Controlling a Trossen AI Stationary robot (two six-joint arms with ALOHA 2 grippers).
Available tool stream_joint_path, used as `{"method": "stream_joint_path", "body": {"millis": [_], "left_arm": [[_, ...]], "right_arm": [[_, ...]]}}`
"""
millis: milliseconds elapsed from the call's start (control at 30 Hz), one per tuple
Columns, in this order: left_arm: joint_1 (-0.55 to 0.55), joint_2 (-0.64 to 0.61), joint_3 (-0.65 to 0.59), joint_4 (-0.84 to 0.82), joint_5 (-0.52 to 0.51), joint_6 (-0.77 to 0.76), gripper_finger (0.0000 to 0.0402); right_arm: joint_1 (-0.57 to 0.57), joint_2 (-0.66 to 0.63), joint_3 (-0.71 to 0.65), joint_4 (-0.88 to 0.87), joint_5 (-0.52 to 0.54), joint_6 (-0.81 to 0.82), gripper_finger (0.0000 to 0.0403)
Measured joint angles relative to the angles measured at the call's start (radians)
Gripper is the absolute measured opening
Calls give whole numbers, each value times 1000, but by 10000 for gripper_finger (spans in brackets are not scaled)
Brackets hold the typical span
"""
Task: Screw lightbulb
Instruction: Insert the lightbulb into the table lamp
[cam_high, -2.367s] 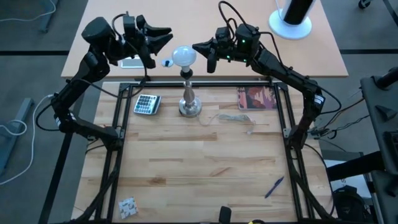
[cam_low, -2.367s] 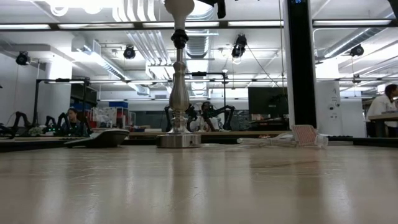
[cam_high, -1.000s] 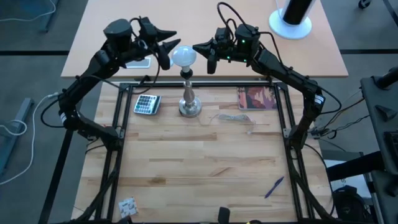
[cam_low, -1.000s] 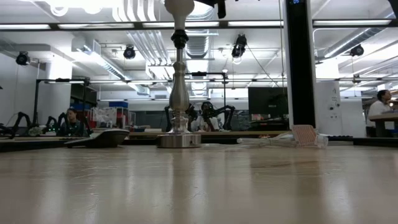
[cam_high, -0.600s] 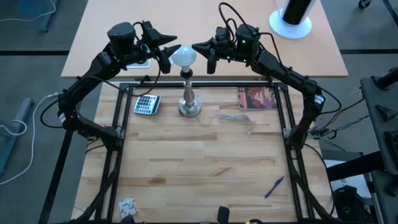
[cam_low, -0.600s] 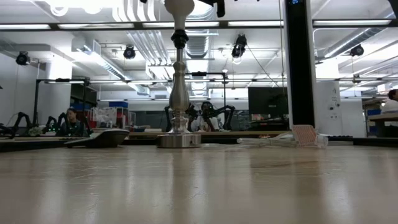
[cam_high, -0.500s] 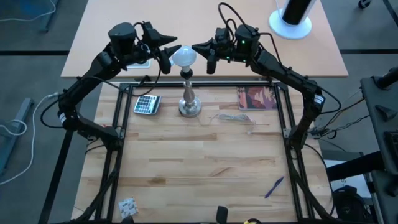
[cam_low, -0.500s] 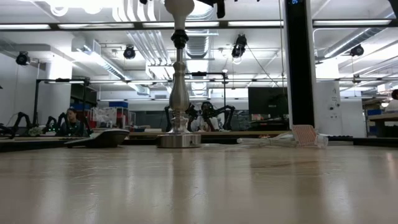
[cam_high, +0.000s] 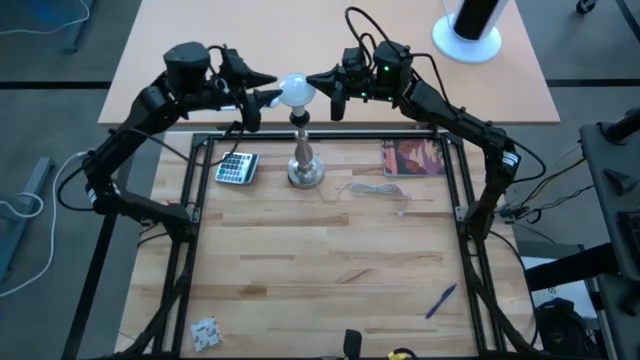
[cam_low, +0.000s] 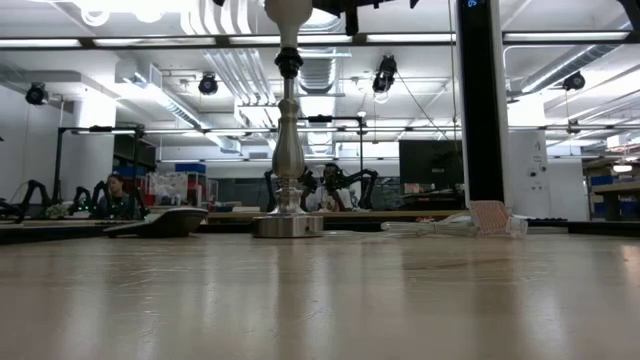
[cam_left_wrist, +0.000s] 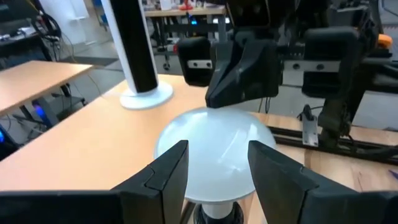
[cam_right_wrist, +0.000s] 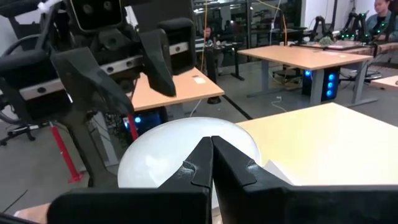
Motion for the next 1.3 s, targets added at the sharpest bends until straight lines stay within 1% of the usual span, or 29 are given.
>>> {"method": "stream_joint_path", "body": {"millis": [333,467,667,800,1067,1300], "left_arm": [[-3,41,0,-12,1,29,141],[-4,49,0,-10,-12,55,135],[-1,49,0,-15,-19,56,130],[-1,50,0,-16,-46,56,131],[1,52,-1,-1,-60,43,142],[1,49,-2,16,-76,25,142]], "right_arm": [[0,0,2,-14,3,12,0],[2,0,2,-21,-28,38,0],[9,0,2,-25,-36,38,0],[11,0,2,-25,-44,42,0],[13,0,6,-21,-53,80,0],[26,-3,6,-18,-56,69,0]]}}
